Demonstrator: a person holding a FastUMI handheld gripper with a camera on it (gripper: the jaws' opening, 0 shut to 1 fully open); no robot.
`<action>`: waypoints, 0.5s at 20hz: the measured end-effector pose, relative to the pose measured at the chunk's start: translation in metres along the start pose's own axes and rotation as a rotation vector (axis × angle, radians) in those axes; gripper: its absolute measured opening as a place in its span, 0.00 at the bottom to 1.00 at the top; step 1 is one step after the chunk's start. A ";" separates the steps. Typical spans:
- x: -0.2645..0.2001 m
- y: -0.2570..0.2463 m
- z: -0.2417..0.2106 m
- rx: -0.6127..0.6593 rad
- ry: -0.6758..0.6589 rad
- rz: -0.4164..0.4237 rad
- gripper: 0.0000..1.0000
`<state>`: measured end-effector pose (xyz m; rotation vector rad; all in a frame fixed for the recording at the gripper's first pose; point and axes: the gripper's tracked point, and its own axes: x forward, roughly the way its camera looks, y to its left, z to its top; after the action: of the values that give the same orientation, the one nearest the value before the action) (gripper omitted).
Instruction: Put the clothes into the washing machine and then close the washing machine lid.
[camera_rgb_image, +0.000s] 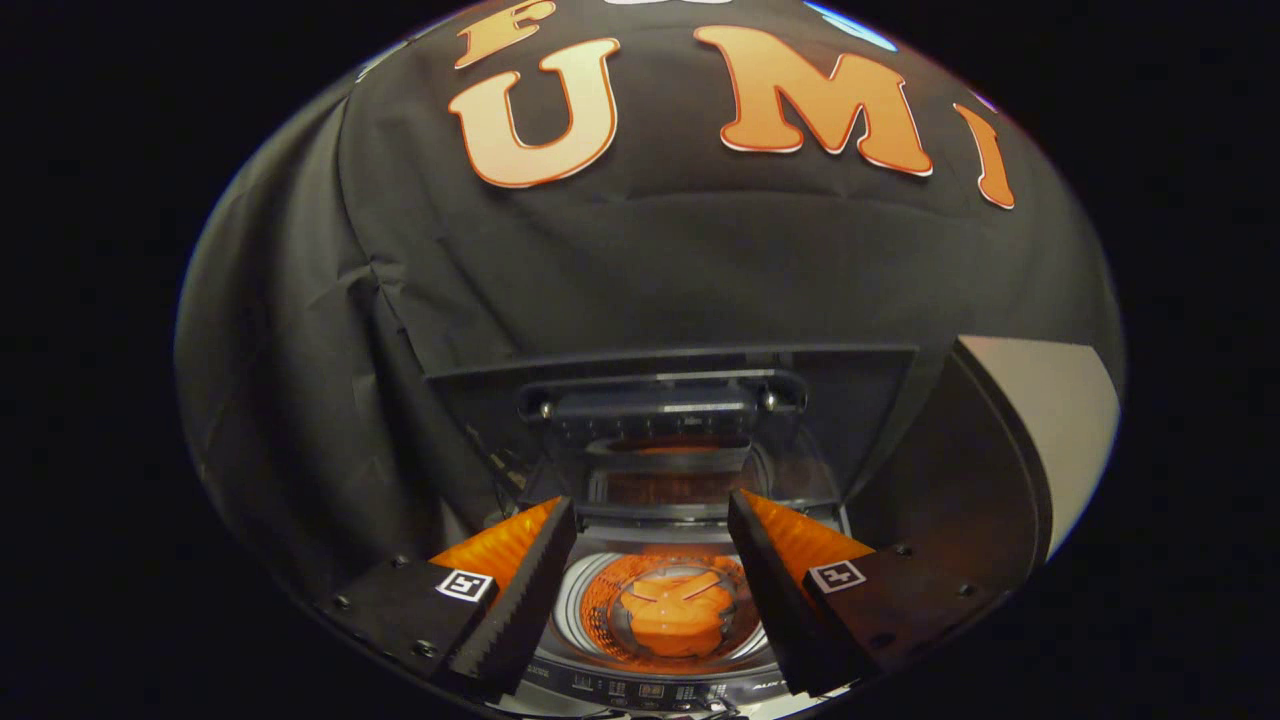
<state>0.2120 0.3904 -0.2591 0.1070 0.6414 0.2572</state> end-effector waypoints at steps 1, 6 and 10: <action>0.001 0.000 0.010 0.004 -0.017 0.001 0.99; 0.007 -0.002 0.049 0.014 -0.072 -0.004 0.99; 0.014 -0.002 0.078 0.009 -0.111 -0.008 0.98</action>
<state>0.2700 0.3906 -0.2050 0.1263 0.5329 0.2387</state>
